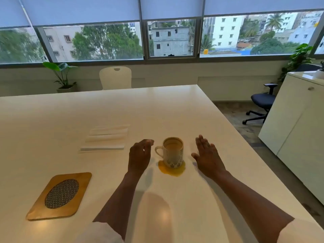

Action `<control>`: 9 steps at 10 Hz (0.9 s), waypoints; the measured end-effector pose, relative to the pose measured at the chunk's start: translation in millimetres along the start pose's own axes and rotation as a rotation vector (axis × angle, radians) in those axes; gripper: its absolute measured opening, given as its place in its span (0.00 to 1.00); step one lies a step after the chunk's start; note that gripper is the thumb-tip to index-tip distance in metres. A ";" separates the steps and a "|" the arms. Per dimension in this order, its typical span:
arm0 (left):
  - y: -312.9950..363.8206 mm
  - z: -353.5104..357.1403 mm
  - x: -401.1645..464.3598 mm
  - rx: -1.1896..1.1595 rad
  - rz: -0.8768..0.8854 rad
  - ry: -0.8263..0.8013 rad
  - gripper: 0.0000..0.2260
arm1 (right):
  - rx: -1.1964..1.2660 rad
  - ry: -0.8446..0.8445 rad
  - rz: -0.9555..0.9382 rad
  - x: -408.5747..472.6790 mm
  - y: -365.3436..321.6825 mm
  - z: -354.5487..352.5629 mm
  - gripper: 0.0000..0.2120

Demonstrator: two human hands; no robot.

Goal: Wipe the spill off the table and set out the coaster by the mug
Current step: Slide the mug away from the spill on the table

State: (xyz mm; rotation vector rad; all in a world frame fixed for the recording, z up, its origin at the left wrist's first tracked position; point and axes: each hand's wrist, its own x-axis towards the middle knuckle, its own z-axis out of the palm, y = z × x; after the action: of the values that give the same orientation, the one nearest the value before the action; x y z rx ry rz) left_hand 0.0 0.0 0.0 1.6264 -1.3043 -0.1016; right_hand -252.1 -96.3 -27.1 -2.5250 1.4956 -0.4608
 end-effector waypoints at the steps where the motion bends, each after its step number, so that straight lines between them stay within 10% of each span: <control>1: 5.8 4.2 -2.1 -0.109 -0.054 0.006 0.19 | -0.010 -0.081 0.042 -3.4 3.8 7.3 0.32; 9: -5.3 40.2 7.0 -0.385 -0.275 -0.103 0.17 | -0.051 -0.111 0.046 -6.0 10.8 23.5 0.32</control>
State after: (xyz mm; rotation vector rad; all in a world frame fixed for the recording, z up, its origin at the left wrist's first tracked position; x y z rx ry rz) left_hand -17.6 -31.2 -20.2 1.4684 -1.0509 -0.5761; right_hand -255.5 -96.5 -53.4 -2.5028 1.5393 -0.2739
